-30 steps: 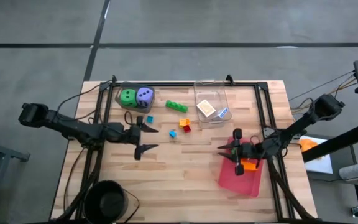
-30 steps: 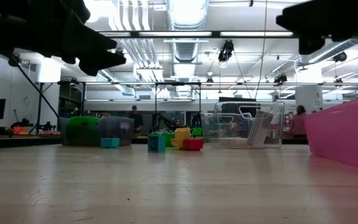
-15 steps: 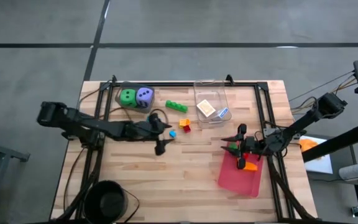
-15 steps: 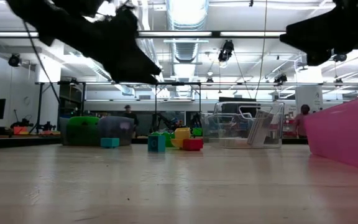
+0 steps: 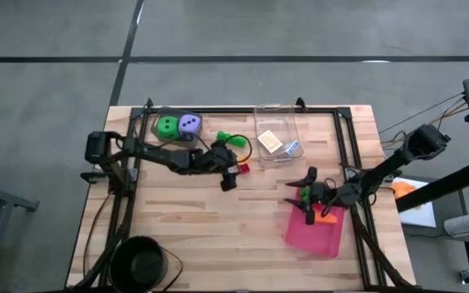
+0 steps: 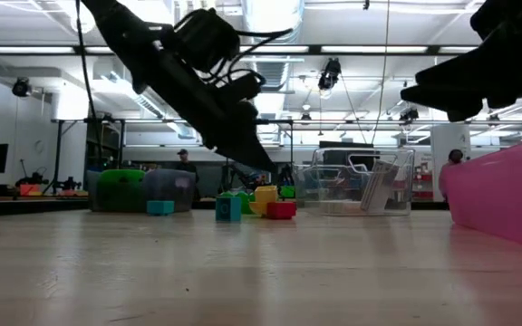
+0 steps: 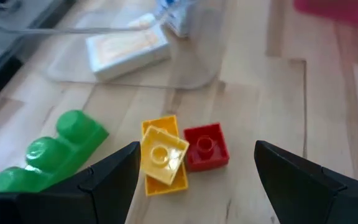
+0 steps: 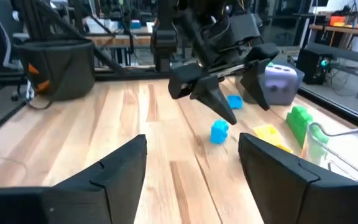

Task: Pick & Place Toys
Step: Put the light yellow game piece into the pink bin

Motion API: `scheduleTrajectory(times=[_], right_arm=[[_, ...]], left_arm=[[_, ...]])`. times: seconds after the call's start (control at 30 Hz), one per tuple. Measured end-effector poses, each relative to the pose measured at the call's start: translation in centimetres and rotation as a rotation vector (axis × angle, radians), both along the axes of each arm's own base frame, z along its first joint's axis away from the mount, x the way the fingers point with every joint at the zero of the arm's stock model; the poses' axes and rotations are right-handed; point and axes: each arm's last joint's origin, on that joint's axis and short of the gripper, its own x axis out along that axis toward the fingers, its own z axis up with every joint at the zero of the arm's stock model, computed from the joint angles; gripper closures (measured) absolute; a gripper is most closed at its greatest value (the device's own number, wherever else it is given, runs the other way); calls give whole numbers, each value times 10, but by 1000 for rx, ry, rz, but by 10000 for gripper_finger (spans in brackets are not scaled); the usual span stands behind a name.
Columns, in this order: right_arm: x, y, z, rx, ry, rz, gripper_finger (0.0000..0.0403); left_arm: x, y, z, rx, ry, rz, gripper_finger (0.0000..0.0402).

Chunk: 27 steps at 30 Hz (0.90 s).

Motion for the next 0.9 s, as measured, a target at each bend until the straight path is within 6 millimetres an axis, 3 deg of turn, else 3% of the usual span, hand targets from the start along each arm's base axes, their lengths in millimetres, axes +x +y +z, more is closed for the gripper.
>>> scheduleTrajectory(times=[0.23,0.57,0.9], right_arm=[[8,1,-3,-15,23,-20,145],[18,1,-1,-37,30,-43,145],[19,1,1,-36,25,-43,145]], left_arm=[[1,5,-3,87,52,-133,86],[-2,24,-8,87,91,-148,86],[-2,30,-7,86,88,-193,86]])
